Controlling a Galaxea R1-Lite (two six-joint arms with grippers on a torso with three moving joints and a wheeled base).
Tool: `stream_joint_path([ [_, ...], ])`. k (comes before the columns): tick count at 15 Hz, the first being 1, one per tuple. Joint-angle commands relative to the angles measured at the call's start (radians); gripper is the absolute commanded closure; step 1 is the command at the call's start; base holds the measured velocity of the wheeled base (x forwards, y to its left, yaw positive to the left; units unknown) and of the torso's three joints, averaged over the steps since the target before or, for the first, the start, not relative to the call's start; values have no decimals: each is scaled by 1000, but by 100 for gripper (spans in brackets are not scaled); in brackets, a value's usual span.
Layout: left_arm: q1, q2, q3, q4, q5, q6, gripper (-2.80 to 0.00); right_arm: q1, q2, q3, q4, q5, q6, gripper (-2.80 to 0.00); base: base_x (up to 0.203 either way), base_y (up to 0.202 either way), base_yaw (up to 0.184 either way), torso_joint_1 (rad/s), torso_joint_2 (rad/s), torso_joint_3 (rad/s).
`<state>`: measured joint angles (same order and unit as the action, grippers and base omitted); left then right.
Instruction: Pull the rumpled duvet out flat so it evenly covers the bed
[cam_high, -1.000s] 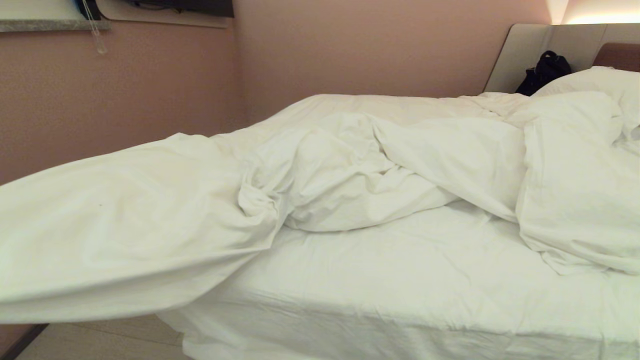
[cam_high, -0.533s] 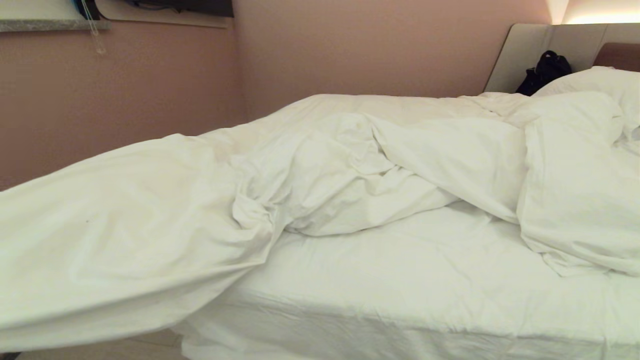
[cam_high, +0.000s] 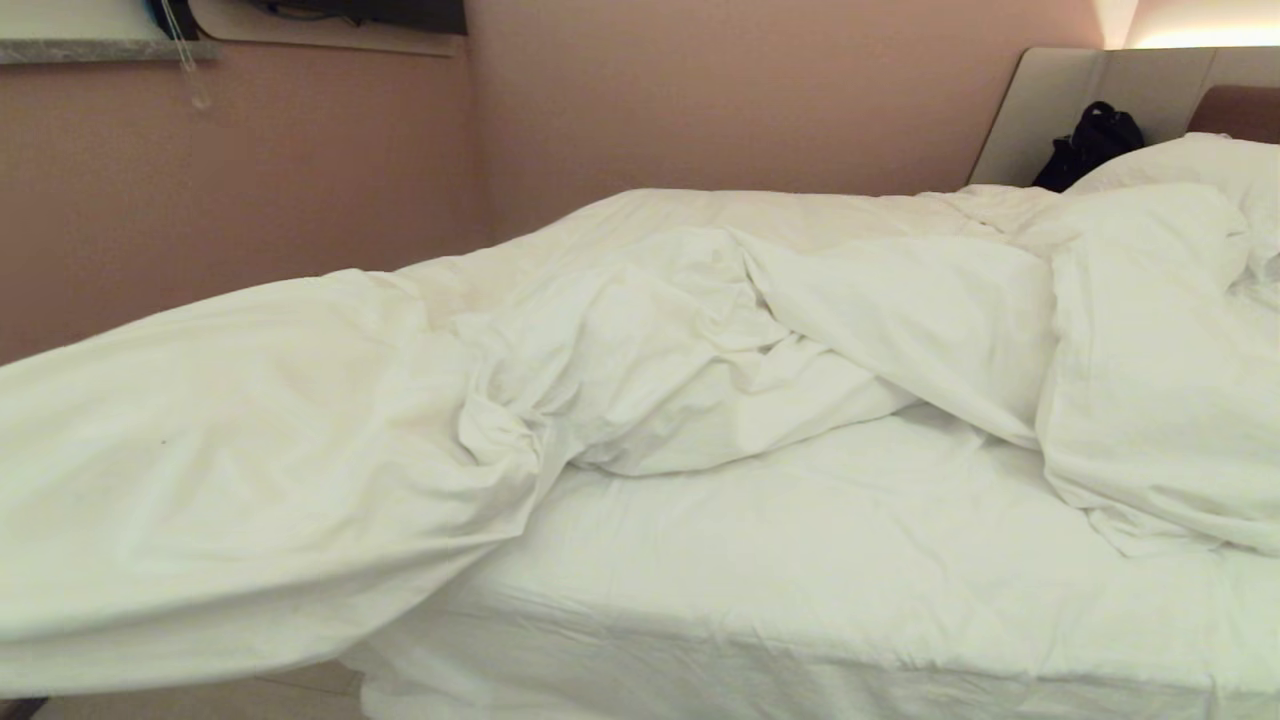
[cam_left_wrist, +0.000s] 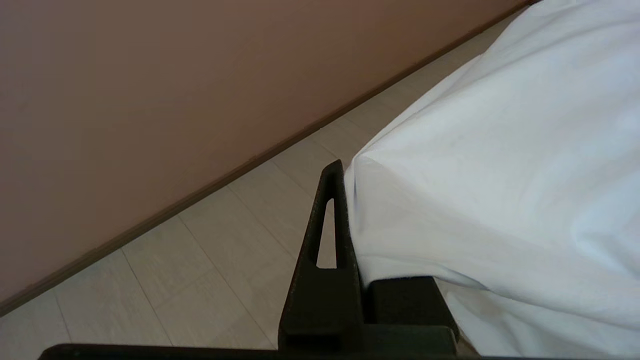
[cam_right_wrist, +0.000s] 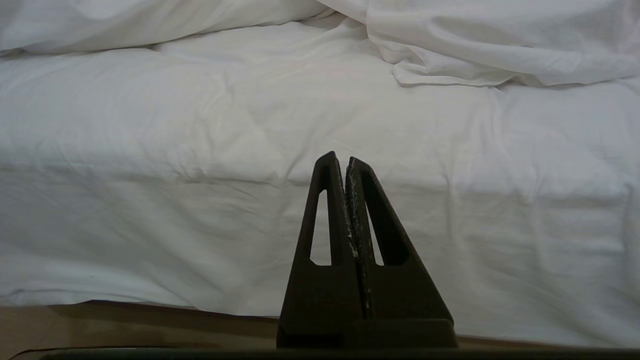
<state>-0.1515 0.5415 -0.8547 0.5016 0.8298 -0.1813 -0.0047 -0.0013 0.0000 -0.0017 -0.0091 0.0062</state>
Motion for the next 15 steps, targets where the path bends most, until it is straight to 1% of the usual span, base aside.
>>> stream_joint_path([
  [1,0,104,-29,-2,1,-1,0,0,1,0,0,0,0,0,0,0,0,0,0,0],
  [4,0,210,-60,-26,-4,-2,0,0,1,0,0,0,0,0,0,0,0,0,0,0],
  [6,4,283,-103,-61,-4,-1,0,0,1,0,0,0,0,0,0,0,0,0,0,0],
  [9,44,371,-184,-126,-12,6,0,0,1,0,0,0,0,0,0,0,0,0,0,0],
  [10,50,402,-215,-156,-13,15,0,0,1,0,0,0,0,0,0,0,0,0,0,0],
  [12,68,459,-263,-211,-16,57,0,1,1,0,0,0,0,0,0,0,0,0,0,0],
  [14,110,512,-297,-267,-25,99,0,0,1,0,0,0,0,0,0,0,0,0,0,0],
  [15,131,537,-307,-301,-44,122,0,0,1,0,0,0,0,0,0,0,0,0,0,0],
])
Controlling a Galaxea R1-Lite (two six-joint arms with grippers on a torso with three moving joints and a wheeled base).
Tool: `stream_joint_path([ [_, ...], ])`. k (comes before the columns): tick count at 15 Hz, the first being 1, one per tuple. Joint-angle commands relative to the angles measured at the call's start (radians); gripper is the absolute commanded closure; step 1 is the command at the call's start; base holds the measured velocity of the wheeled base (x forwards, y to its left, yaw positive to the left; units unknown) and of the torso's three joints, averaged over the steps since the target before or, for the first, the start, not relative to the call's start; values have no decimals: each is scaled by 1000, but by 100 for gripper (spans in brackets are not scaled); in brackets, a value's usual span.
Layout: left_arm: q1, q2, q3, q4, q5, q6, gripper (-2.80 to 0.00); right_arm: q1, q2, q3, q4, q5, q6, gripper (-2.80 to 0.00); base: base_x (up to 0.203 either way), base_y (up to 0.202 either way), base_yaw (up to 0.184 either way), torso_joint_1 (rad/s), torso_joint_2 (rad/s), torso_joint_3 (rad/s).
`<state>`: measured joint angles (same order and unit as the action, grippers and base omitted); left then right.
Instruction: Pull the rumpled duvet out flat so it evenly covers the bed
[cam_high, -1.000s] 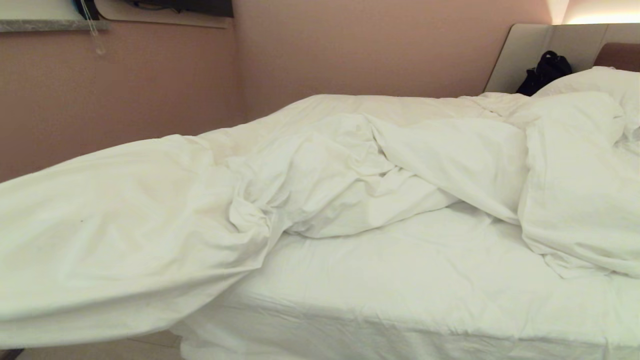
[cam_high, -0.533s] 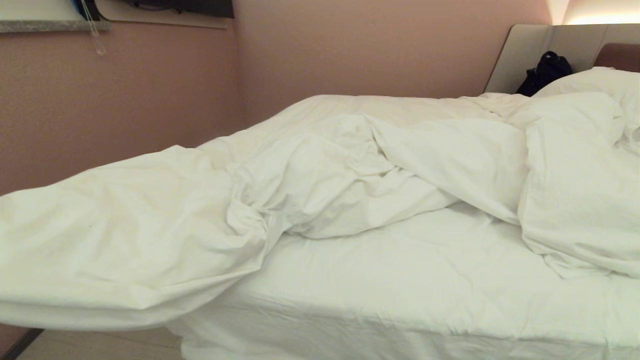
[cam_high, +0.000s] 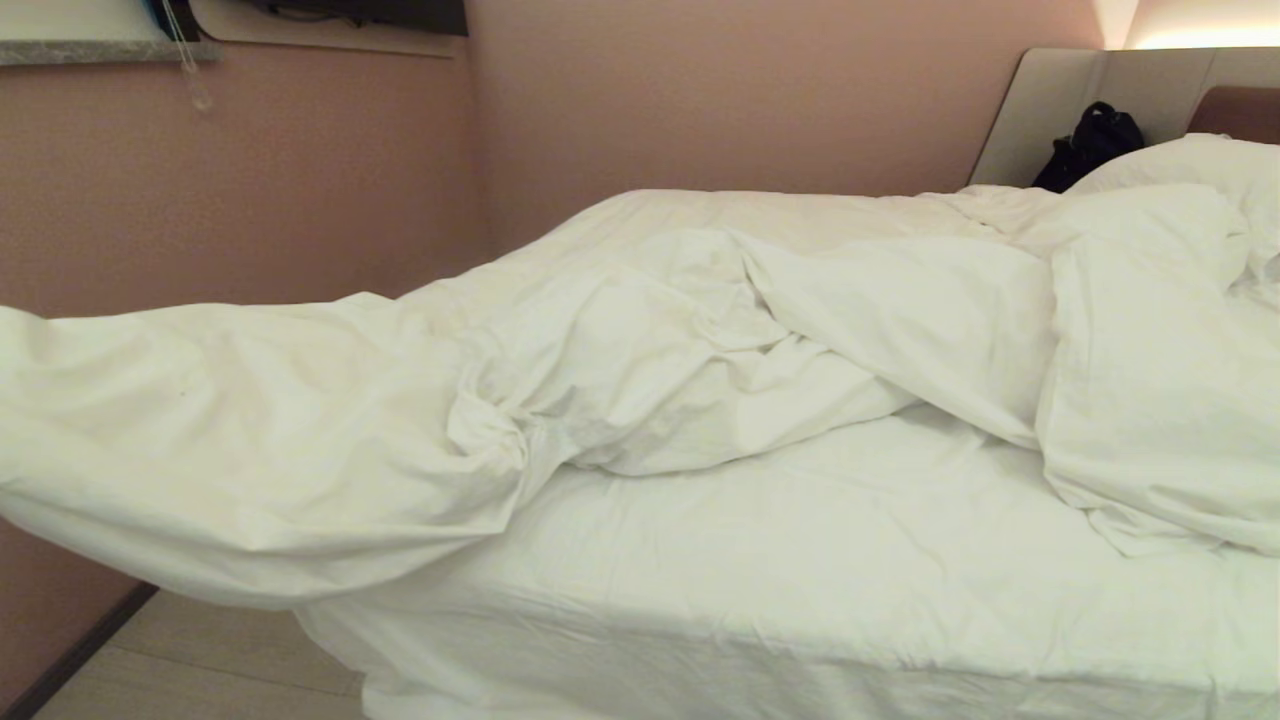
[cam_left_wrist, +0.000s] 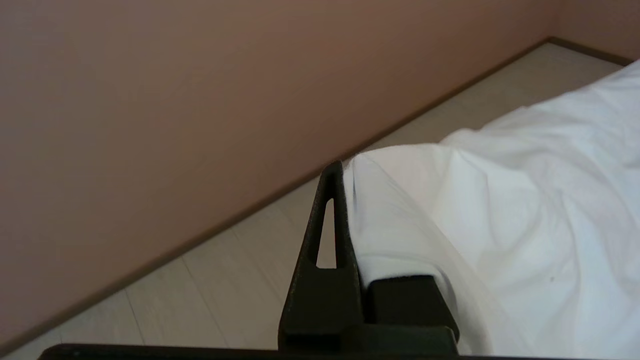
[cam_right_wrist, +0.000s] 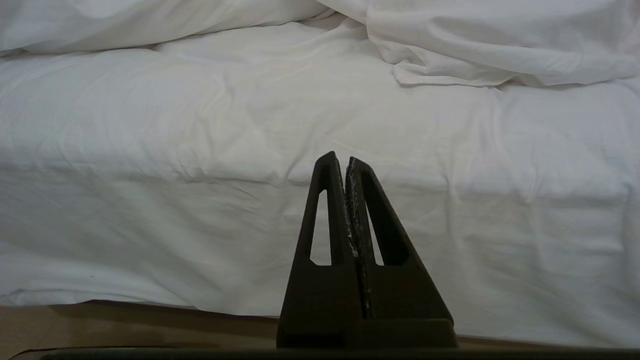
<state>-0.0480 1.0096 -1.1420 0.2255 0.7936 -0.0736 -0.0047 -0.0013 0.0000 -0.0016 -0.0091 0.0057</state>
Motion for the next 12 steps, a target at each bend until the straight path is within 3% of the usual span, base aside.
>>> stream_joint_path([
  [1,58,101,-30,-62,-29,36,0,0,1,0,0,0,0,0,0,0,0,0,0,0],
  [5,191,204,-70,-235,-80,105,0,0,1,0,0,0,2,0,0,0,0,0,0,0],
  [12,378,259,-88,-245,-177,110,0,0,1,0,0,0,0,0,0,0,0,0,0,0],
])
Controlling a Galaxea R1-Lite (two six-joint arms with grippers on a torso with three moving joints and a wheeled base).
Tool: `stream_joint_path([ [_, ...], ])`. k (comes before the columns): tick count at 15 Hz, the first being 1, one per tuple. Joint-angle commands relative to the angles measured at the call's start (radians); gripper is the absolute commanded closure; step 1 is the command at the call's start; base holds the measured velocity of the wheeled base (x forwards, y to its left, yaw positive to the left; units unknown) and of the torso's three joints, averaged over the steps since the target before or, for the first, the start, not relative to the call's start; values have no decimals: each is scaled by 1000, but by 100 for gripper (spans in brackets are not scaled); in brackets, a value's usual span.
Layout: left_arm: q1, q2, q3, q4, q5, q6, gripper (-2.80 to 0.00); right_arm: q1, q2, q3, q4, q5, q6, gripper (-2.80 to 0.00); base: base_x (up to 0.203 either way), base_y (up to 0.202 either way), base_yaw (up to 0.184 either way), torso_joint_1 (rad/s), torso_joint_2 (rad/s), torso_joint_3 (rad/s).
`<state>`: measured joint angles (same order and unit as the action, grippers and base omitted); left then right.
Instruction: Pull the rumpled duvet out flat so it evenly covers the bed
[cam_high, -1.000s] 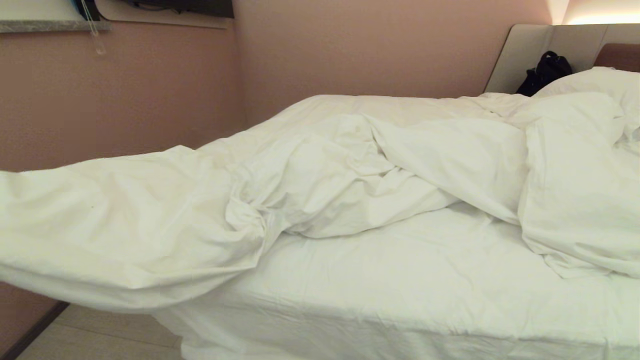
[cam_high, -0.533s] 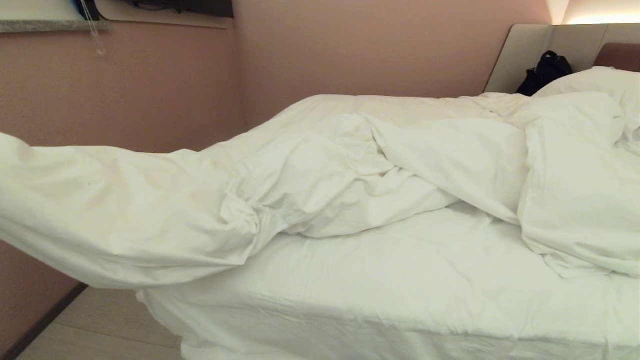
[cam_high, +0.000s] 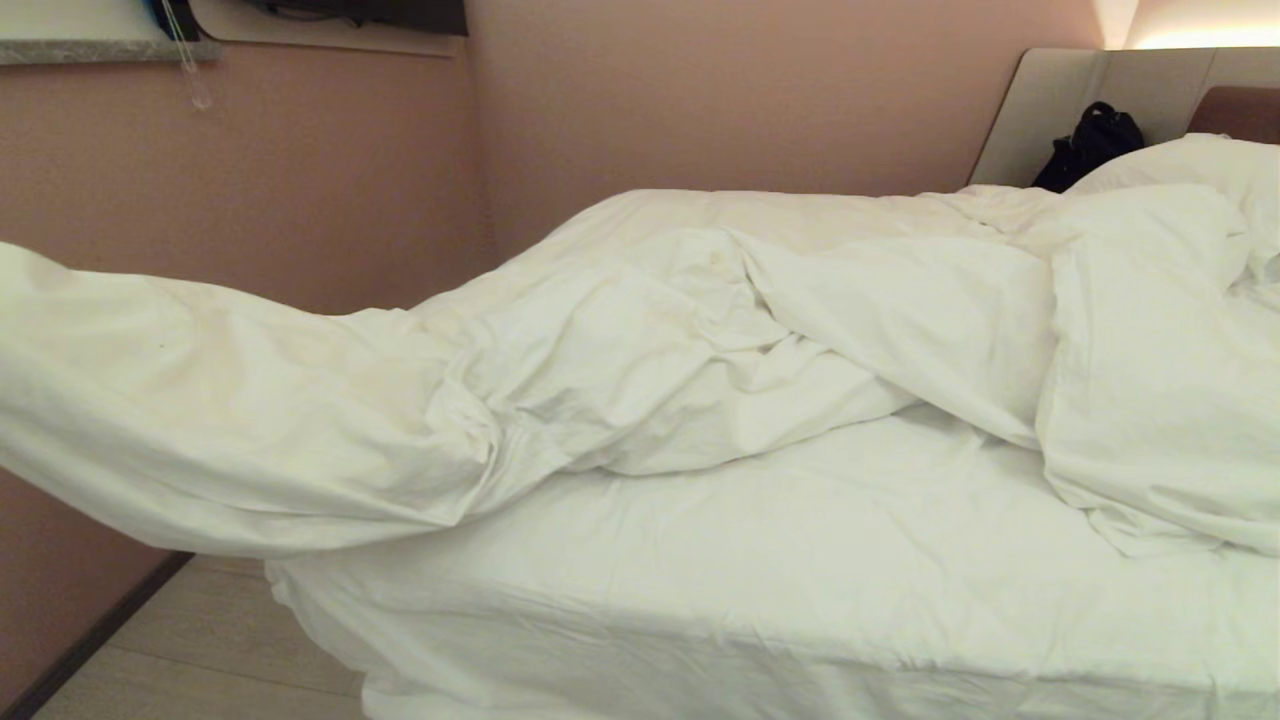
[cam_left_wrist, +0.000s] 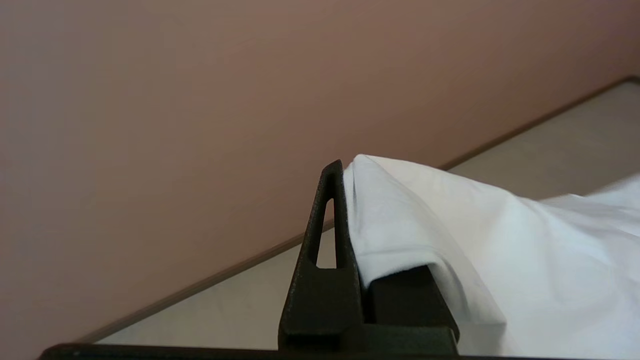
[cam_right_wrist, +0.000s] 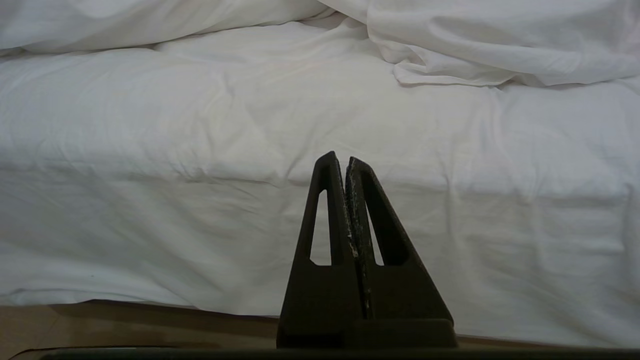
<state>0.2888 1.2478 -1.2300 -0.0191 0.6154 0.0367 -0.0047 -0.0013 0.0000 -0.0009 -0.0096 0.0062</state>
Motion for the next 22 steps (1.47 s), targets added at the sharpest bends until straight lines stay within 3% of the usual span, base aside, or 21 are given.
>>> stream_joint_path([
  [1,73,29,-1,-1,-1,0,0,0,1,0,-1,0,0,0,0,0,0,0,0,0],
  [8,321,52,-1,-1,-137,-10,0,0,1,0,-1,0,0,0,0,0,0,0,0,0],
  [11,403,56,5,-1,-195,-46,0,0,1,0,-1,0,0,0,0,0,0,0,0,0],
  [17,643,78,13,0,-395,-61,0,0,1,0,-1,0,0,0,0,0,0,0,0,0],
  [22,784,128,14,-1,-484,-95,0,1,1,0,-1,0,0,0,0,0,0,0,0,0],
])
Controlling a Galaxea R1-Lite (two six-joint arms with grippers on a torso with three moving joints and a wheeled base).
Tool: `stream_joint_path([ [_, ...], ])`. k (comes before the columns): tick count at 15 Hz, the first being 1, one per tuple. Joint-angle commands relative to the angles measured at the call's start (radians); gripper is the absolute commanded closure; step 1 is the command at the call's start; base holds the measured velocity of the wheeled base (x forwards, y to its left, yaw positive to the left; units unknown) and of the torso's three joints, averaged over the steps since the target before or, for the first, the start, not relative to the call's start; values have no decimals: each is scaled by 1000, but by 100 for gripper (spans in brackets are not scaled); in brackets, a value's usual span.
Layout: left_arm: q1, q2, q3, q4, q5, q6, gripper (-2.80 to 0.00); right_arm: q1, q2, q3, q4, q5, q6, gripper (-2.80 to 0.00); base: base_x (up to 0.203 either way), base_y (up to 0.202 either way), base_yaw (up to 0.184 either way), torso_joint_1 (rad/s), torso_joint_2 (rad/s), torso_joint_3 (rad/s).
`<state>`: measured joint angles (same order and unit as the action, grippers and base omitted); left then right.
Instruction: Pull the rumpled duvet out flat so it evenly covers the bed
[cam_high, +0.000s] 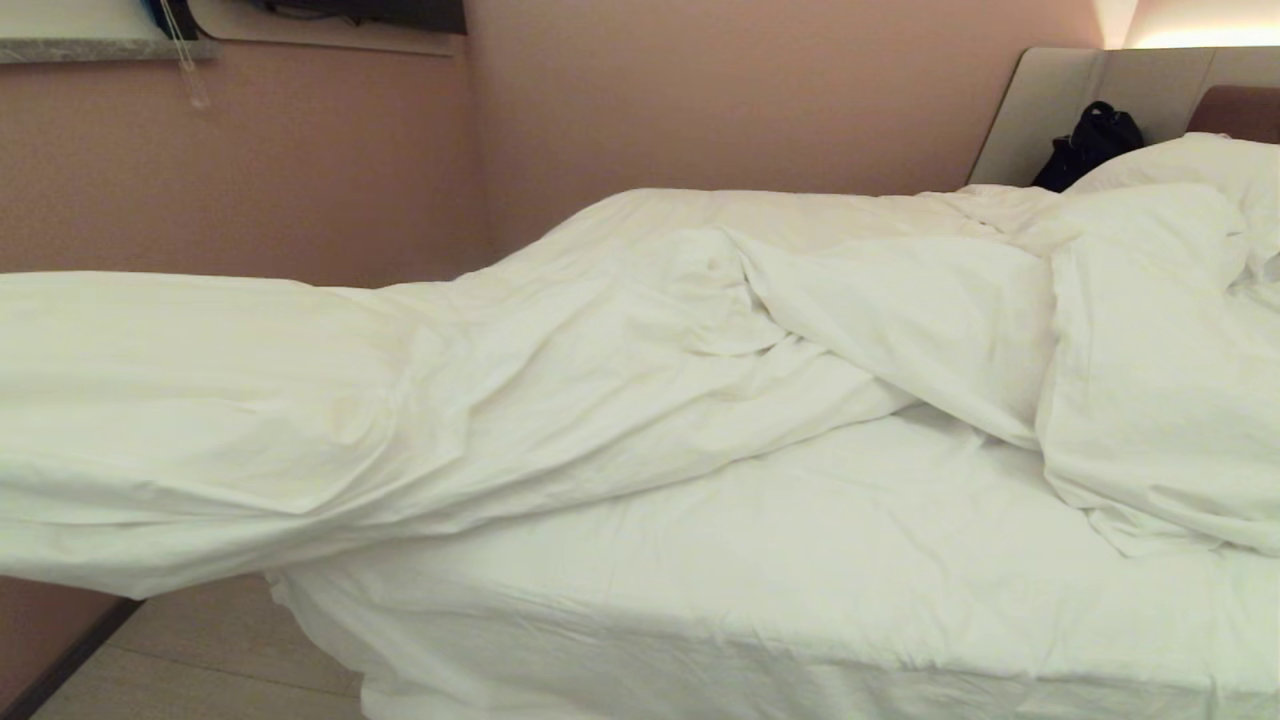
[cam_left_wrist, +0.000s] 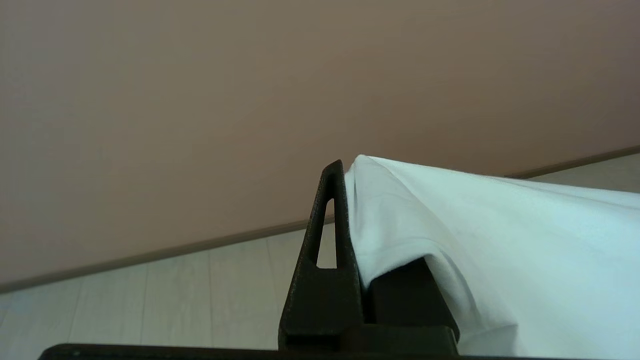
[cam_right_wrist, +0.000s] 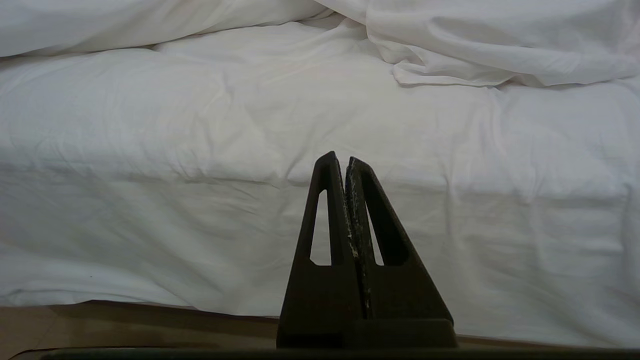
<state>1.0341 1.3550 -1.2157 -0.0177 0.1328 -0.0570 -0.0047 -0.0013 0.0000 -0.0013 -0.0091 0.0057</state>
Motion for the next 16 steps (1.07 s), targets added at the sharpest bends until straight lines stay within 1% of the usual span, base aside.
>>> stream_joint_path([
  [1,56,28,2,-2,-4,-3,0,0,1,0,0,0,0,0,0,0,0,0,0,0],
  [4,97,40,5,-2,-17,-3,0,0,1,0,0,0,0,0,0,0,0,0,0,0],
  [7,160,44,6,0,-79,-3,0,0,1,0,0,0,0,0,0,0,0,0,0,0],
  [13,203,94,15,-2,-85,-3,0,0,1,0,0,0,0,0,0,0,0,0,0,0],
  [16,213,111,54,-2,-88,-2,0,0,1,0,0,0,0,0,0,0,0,0,0,0],
])
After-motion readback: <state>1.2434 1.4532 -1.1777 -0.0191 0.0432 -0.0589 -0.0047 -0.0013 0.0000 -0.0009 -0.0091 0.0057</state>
